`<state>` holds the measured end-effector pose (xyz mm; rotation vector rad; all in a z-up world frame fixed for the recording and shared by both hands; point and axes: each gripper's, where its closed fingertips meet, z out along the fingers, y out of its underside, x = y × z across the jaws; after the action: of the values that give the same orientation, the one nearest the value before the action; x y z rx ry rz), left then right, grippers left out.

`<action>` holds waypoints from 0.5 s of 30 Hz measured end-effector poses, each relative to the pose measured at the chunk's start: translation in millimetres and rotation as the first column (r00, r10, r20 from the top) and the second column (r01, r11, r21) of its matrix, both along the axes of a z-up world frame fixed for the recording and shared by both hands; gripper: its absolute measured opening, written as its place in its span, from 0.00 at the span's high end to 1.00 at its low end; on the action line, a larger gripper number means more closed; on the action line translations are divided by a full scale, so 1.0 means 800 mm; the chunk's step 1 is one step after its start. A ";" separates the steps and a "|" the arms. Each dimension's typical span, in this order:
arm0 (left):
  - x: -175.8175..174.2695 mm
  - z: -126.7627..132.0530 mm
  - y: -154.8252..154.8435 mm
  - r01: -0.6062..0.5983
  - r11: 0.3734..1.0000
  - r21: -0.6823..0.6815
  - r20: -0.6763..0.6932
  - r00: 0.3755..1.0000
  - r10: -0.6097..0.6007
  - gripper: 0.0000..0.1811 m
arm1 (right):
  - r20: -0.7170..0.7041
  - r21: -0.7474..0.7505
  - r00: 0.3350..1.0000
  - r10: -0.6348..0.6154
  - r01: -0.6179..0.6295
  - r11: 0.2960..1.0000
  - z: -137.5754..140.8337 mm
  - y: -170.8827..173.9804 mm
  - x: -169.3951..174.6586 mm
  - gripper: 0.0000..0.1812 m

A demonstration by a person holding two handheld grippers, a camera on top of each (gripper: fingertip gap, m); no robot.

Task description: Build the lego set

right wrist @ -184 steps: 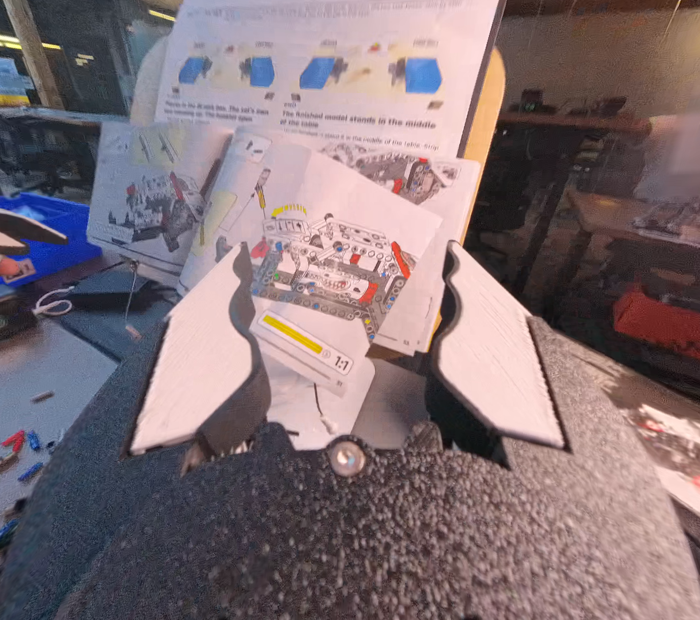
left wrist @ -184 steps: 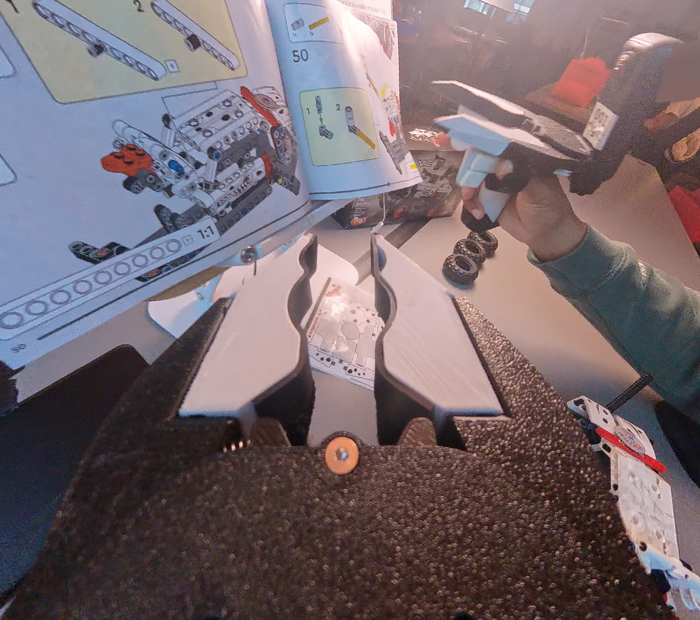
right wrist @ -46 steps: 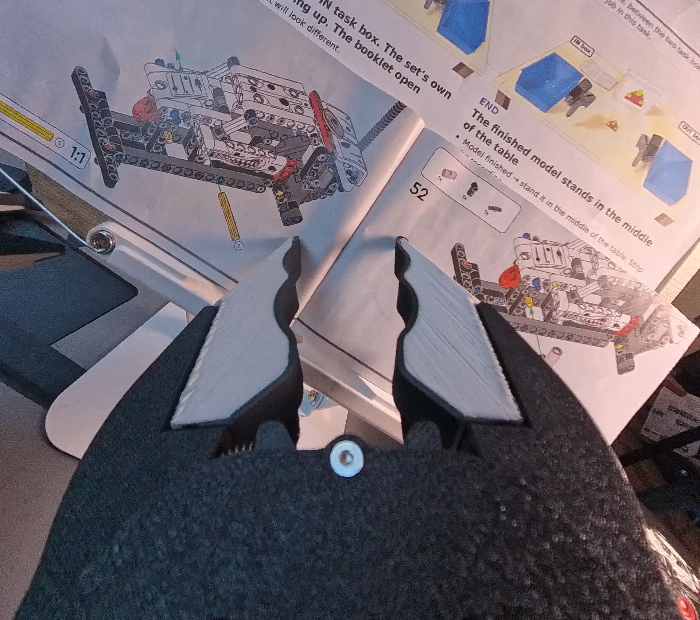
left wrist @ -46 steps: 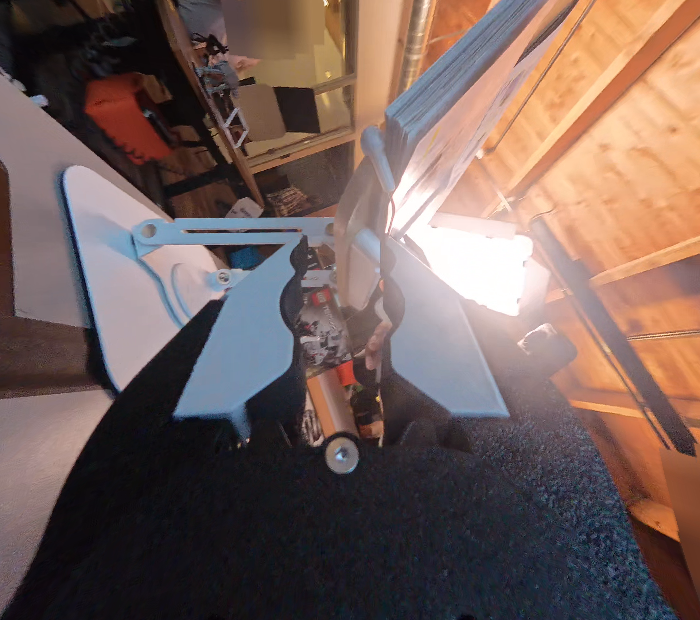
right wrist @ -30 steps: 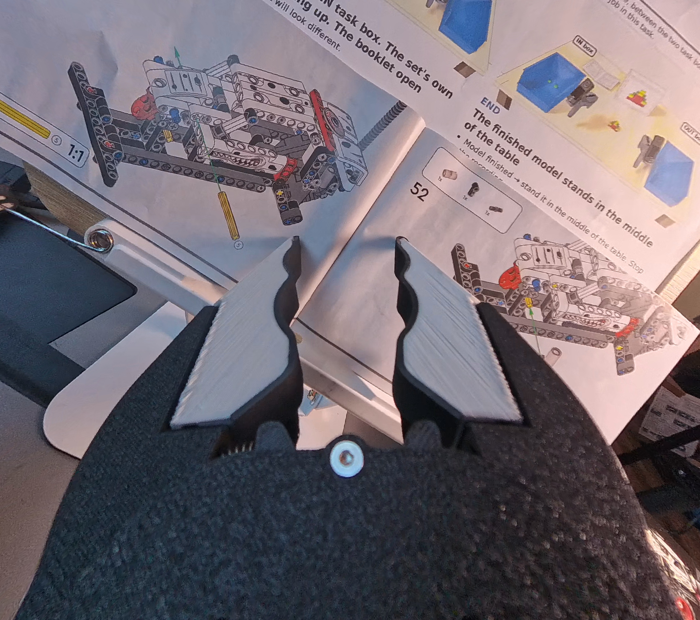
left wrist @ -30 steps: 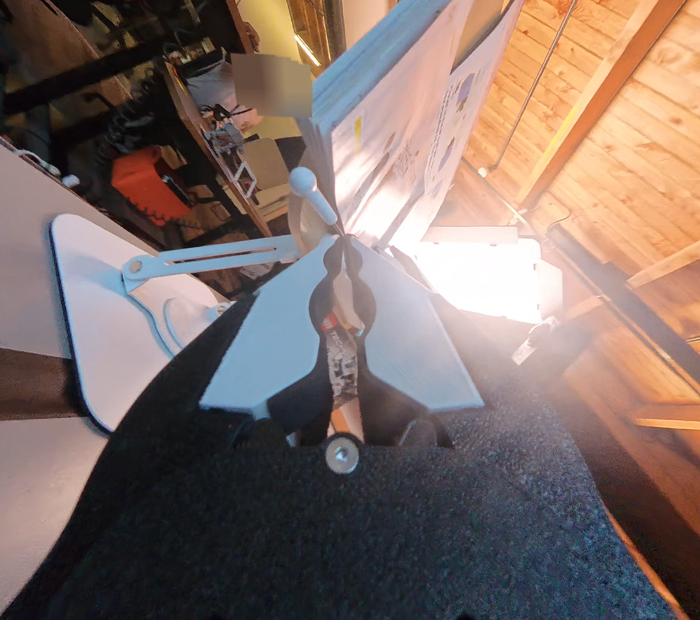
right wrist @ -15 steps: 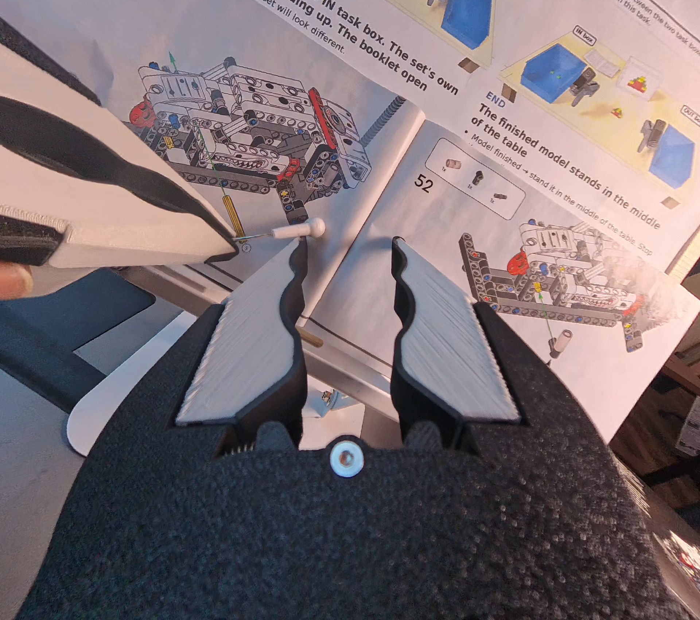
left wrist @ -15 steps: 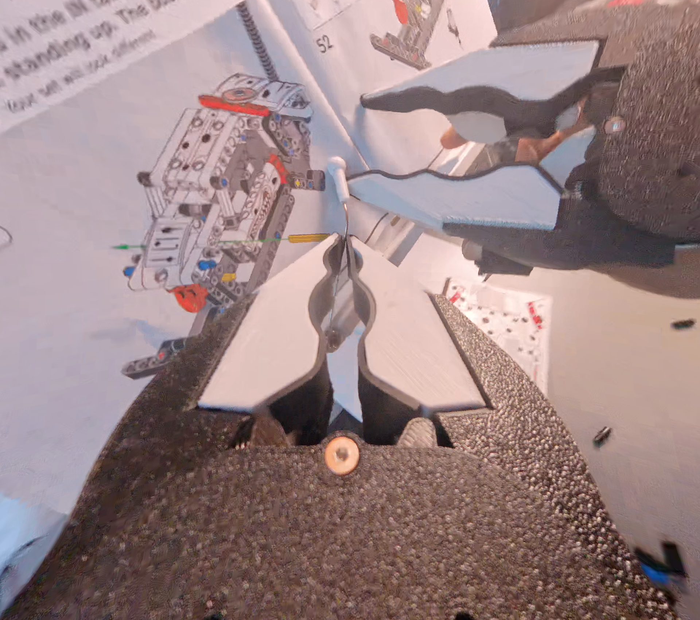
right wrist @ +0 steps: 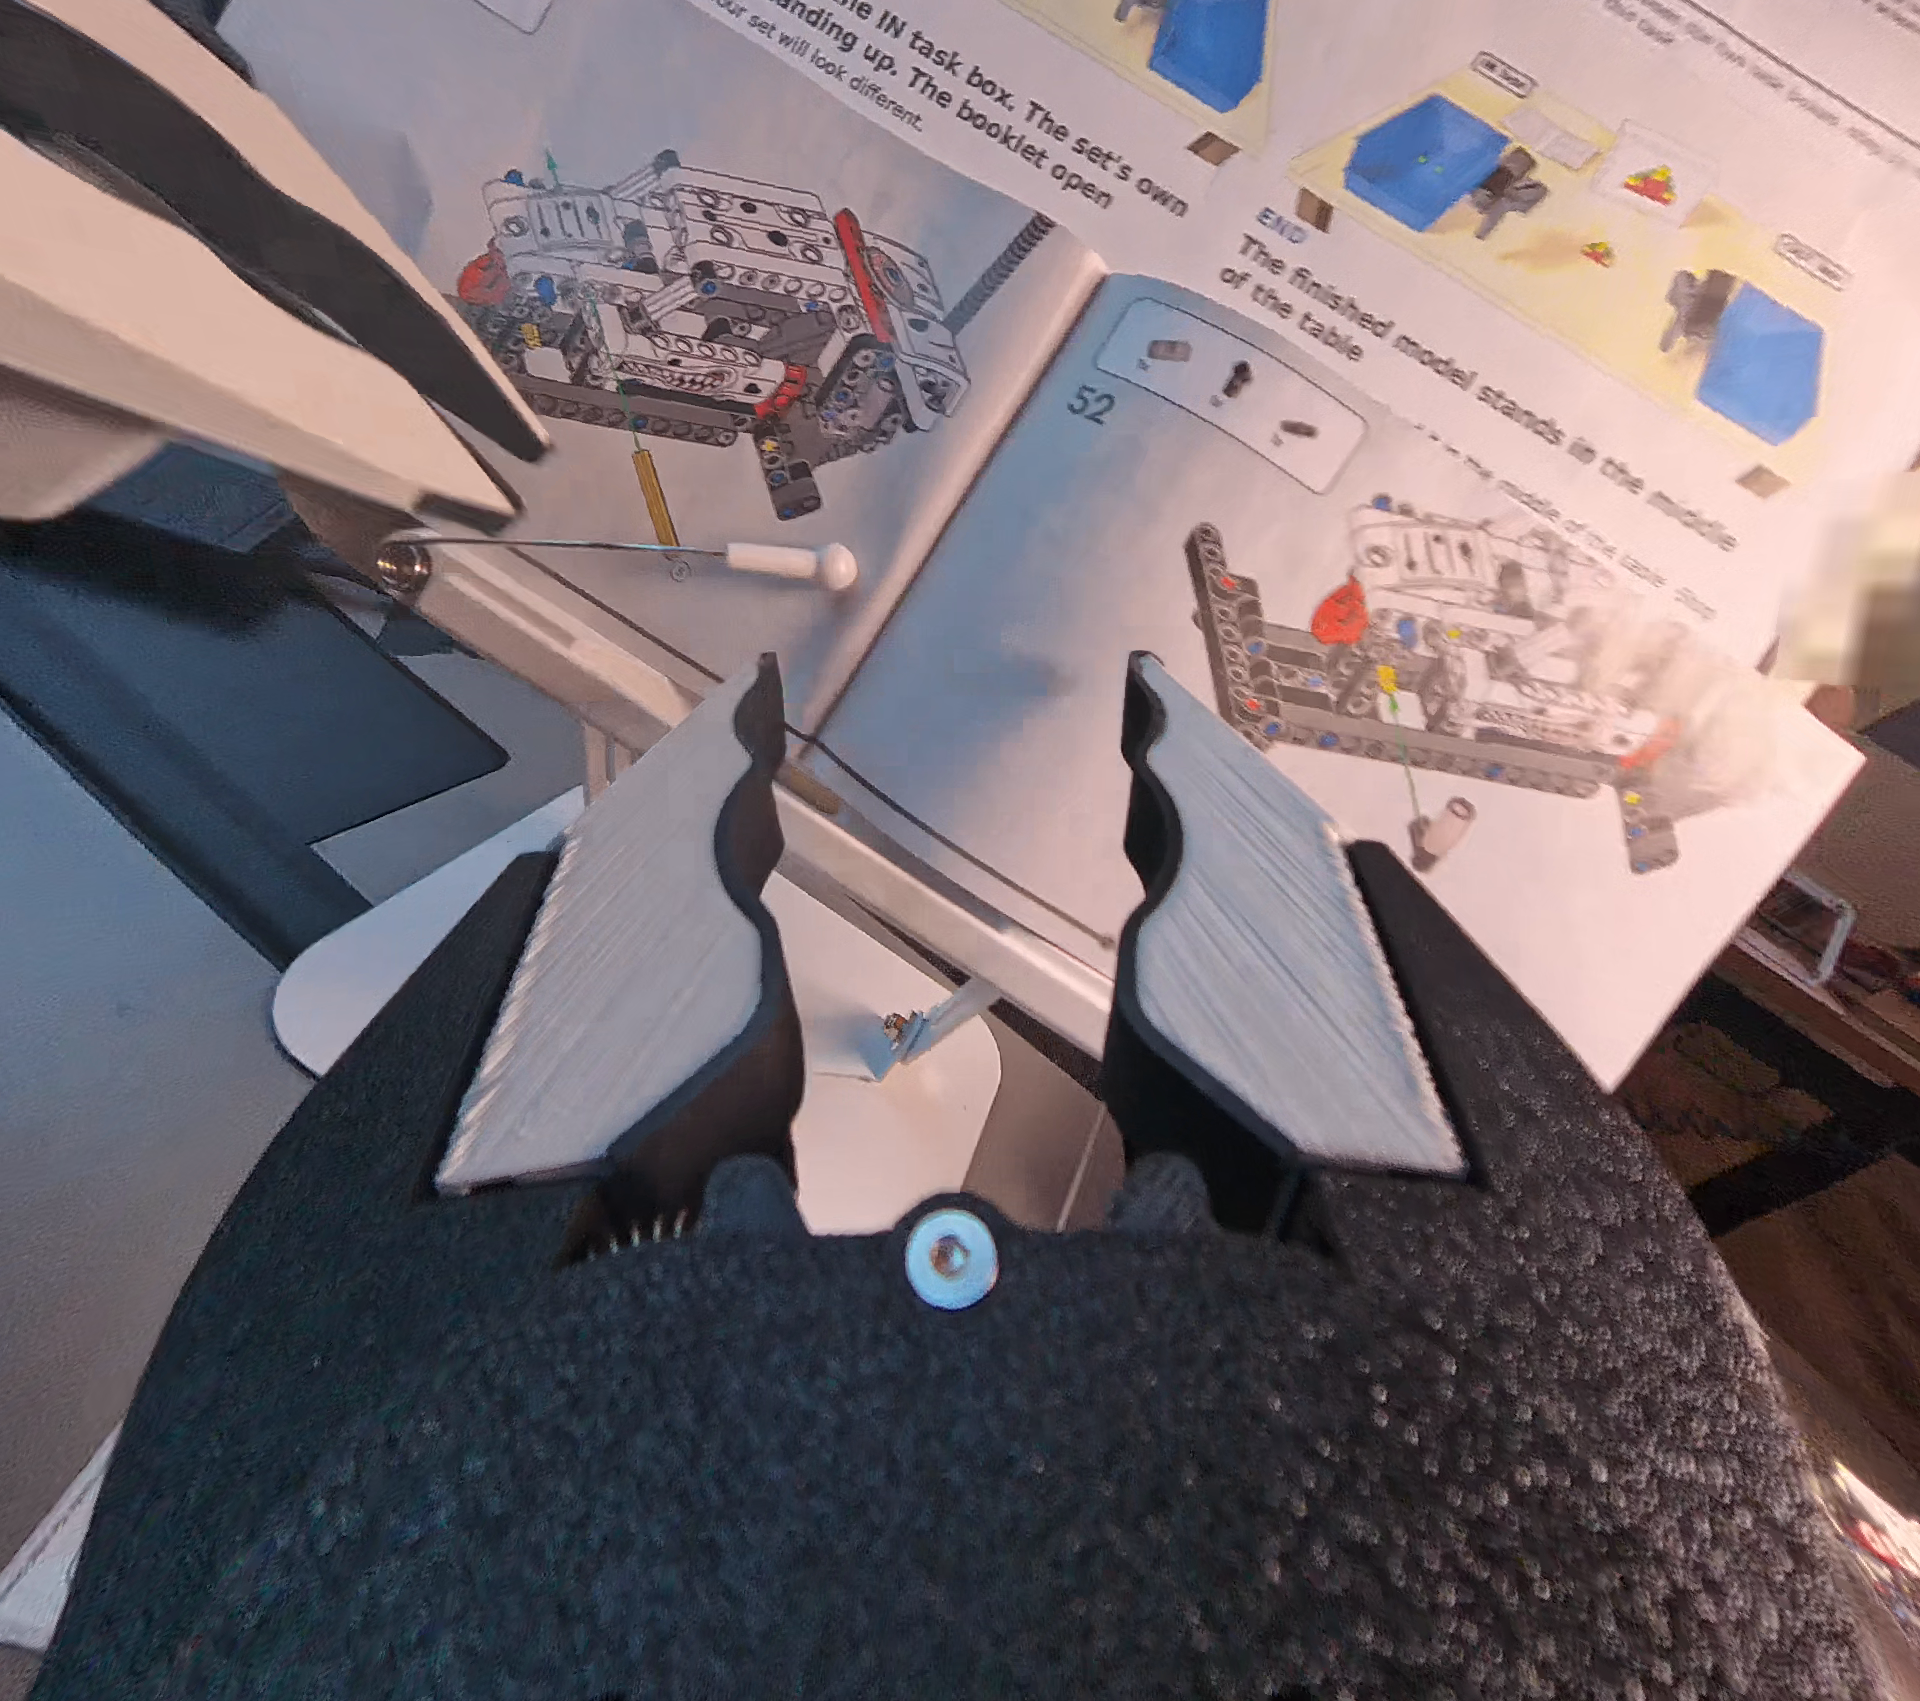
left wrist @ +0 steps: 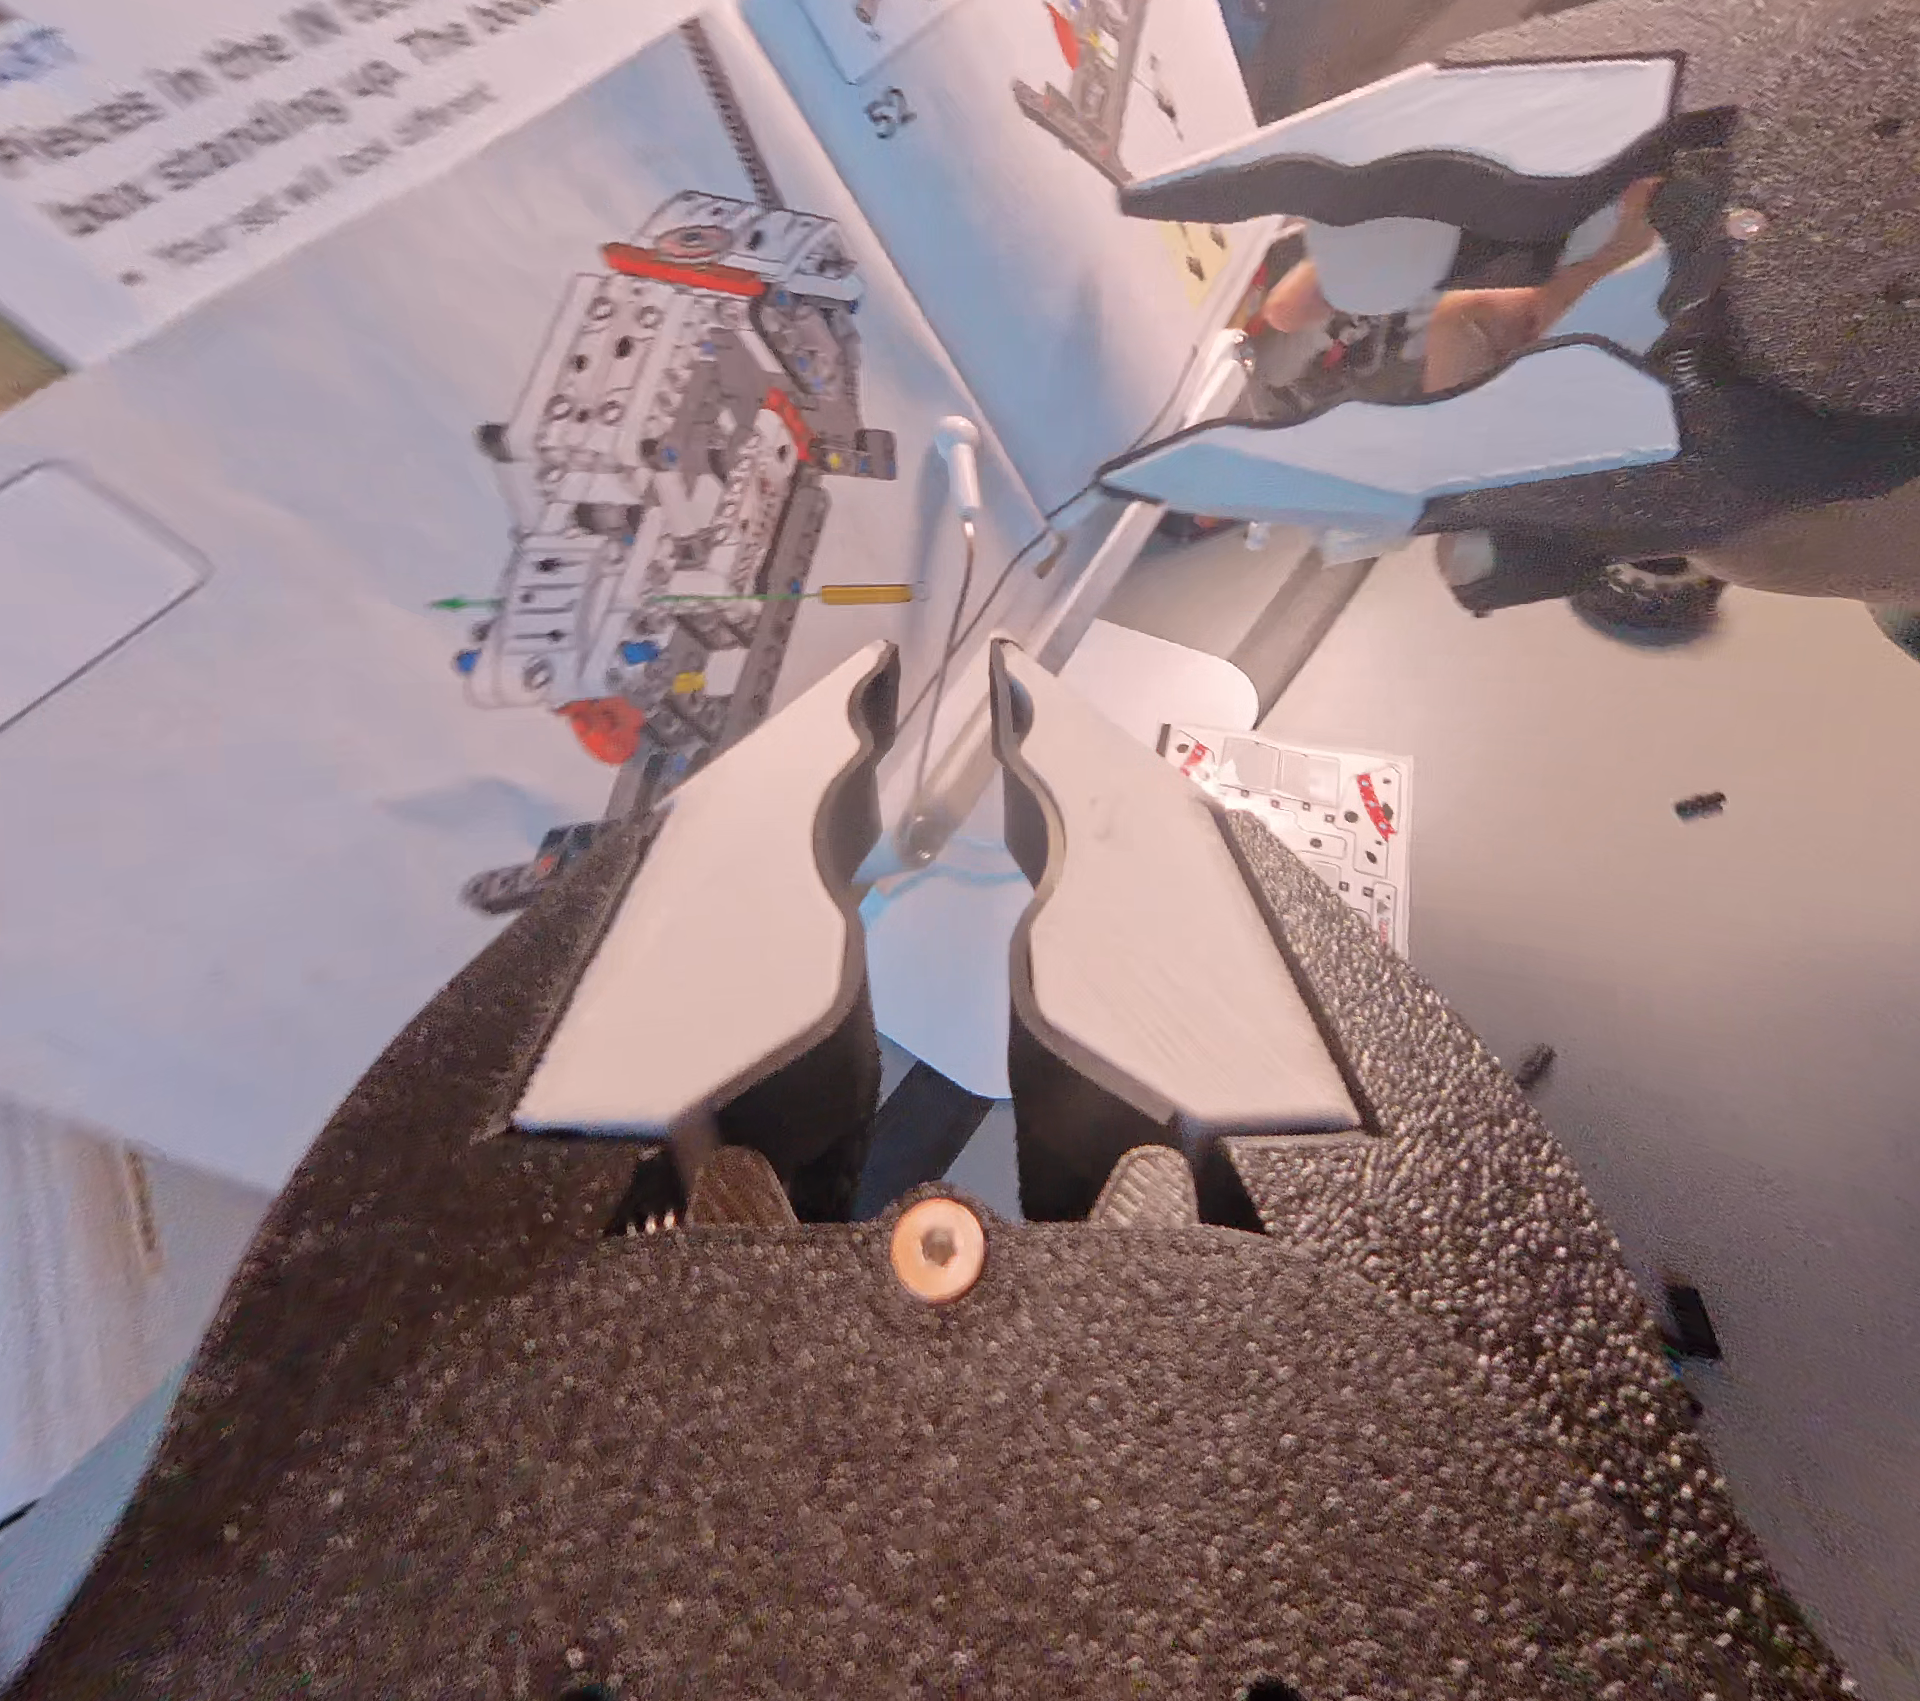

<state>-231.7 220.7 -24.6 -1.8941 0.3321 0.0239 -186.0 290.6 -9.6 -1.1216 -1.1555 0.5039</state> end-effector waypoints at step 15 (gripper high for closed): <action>-0.105 0.005 -0.012 -0.310 0.941 0.139 -0.131 0.936 0.327 1.00 | -0.053 -0.210 0.979 -0.197 0.182 0.961 -0.028 0.108 0.084 0.72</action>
<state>-315.4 211.3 -20.9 -1.8159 0.1187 0.4007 -119.0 377.2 -32.1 -1.3658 -0.9352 0.5182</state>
